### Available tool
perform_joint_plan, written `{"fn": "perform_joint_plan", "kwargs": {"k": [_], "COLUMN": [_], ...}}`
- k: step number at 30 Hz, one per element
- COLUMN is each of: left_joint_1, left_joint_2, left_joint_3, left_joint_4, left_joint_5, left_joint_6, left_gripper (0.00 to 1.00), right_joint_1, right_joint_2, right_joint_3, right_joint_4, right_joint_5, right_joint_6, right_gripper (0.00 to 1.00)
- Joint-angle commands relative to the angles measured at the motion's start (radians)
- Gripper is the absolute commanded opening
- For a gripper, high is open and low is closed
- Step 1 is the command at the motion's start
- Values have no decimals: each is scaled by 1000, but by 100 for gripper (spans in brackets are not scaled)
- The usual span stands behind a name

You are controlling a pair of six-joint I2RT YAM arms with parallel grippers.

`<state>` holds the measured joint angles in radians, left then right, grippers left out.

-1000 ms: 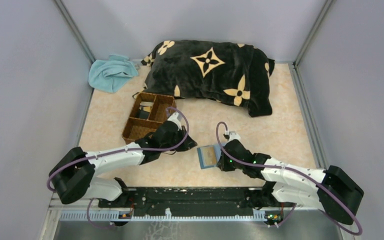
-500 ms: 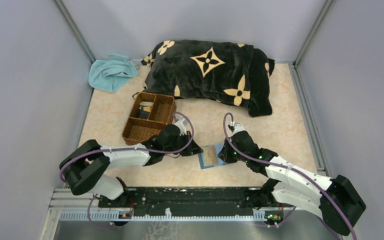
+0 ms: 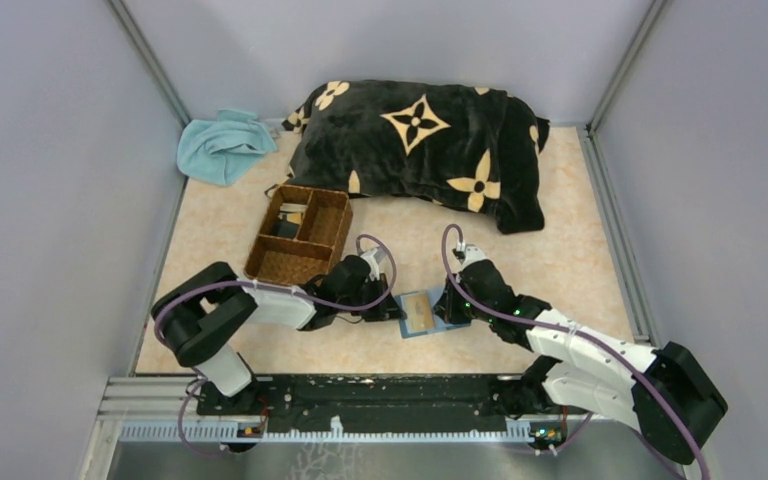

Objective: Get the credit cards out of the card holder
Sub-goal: Remove the credit card from the card holder.

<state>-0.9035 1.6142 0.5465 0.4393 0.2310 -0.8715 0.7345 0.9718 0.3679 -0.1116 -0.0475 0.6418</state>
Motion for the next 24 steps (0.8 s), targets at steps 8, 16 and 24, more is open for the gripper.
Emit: {"fn": "perform_joint_plan", "kwargs": {"k": [8,16,24], "left_joint_1": [-6,-6,-6], "left_joint_2": [124,130,149], "left_joint_3": [-11,-18,-6], "left_joint_4": [28,24,26], "left_joint_5": [32,25,37], "left_joint_6": [5,3,0], "left_gripper": [0,0,0], "right_joint_1": [-58,-105,-107], "right_joint_2": [11,47,127], "right_joint_3": [-50,-105,-142], "right_joint_4": [110,181,284], "right_joint_5": [-60,-111,-179], "right_joint_6": [-11,-9,1], "right_gripper": [0,35,48]}}
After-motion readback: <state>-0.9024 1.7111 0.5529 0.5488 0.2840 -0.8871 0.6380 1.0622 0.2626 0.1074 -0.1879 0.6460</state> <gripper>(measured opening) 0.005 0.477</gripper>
